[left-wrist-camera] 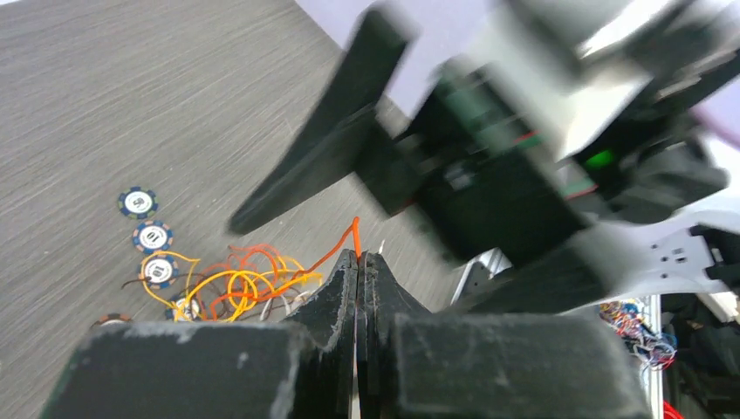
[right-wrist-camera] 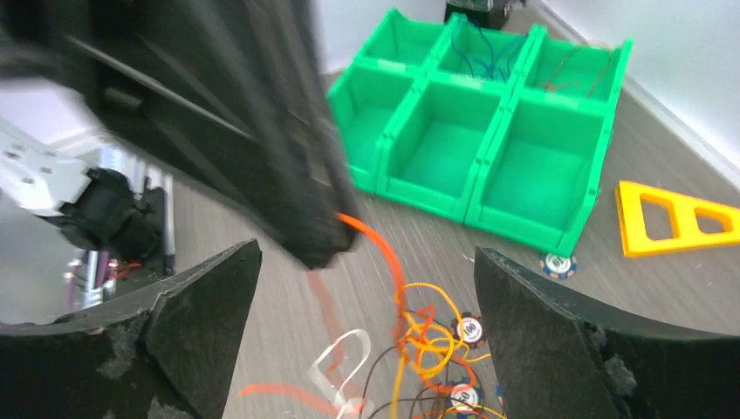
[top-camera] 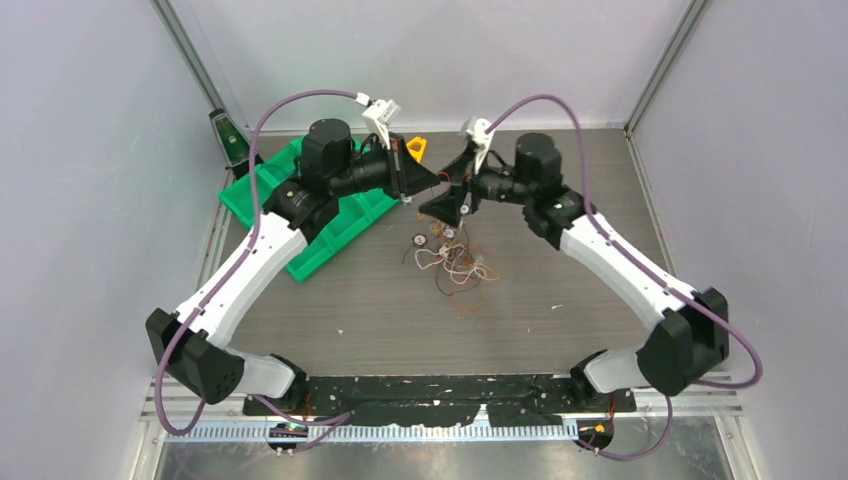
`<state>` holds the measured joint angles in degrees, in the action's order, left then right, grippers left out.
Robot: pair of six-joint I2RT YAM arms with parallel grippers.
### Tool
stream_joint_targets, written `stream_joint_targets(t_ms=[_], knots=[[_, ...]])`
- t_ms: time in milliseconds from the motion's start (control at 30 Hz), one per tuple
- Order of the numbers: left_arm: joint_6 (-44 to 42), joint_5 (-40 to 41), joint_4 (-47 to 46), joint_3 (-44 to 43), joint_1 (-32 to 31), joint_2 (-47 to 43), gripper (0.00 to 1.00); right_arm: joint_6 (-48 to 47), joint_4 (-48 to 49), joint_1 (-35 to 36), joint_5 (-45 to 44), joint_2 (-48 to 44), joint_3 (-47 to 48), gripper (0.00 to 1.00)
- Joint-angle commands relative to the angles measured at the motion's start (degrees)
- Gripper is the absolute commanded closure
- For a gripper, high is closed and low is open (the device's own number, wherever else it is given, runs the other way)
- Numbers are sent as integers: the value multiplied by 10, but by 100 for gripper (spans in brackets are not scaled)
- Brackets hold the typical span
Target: Untangle the cables
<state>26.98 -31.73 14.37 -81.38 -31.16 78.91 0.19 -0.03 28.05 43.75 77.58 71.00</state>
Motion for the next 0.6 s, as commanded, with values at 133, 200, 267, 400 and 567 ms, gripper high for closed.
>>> stream_joint_targets(t_ms=[133,200,267,400,567], knots=[[53,-41,-77,-27,15,-64,100,4,160,46,-107,89,-51,39],[46,-45,-78,-43,34,-71,100,-13,154,45,-114,97,-73,50],[33,-44,-75,-73,64,-75,100,-28,143,39,-113,101,-98,60],[20,-43,-60,-168,126,-69,100,-82,75,29,-102,115,-120,80],[5,-13,-36,-308,192,-43,100,-208,-26,11,-144,144,-109,84]])
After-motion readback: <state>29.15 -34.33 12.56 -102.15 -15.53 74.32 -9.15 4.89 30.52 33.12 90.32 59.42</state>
